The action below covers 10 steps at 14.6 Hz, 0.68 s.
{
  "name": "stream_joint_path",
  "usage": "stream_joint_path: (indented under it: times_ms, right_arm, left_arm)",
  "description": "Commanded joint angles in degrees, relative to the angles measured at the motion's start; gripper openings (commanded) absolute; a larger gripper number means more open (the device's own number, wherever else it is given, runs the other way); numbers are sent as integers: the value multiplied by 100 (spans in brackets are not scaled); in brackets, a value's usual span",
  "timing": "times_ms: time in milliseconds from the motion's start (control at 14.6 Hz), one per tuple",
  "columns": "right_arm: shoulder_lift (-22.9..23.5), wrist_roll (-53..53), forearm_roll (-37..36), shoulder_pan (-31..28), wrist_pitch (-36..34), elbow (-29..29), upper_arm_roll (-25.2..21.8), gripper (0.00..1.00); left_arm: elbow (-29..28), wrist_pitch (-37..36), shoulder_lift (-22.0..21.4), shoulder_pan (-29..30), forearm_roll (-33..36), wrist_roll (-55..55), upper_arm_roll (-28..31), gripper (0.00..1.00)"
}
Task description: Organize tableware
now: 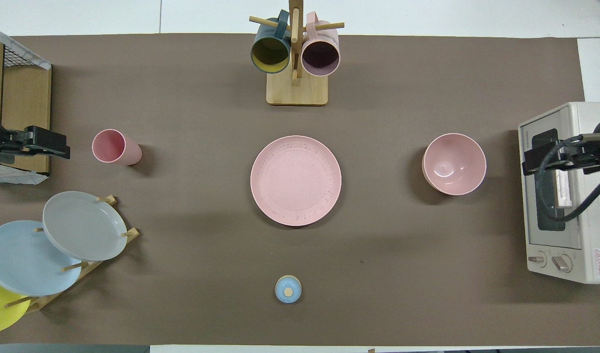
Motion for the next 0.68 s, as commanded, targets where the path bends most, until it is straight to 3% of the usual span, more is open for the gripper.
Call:
stream_joint_path:
  times_ms: [0,137,274,616]
  right_arm:
    - [-38,-170,184,275,670,-284,26,100]
    - [-196,-144,193,549,1699,-1152,26,100]
    - [-22,-82,193,952,2465,-1656,18,100]
    - [480,-144,193,911,3889,-2718,18,100]
  left_arm:
    - [-69,-3,-102,80,37,-40,-54,100]
    - [-69,-3,-94,80,37,-40,-54,100]
    - [-69,-3,-94,80,37,-39,-54,100]
    - [-69,5,-94,80,37,-31,-54,100]
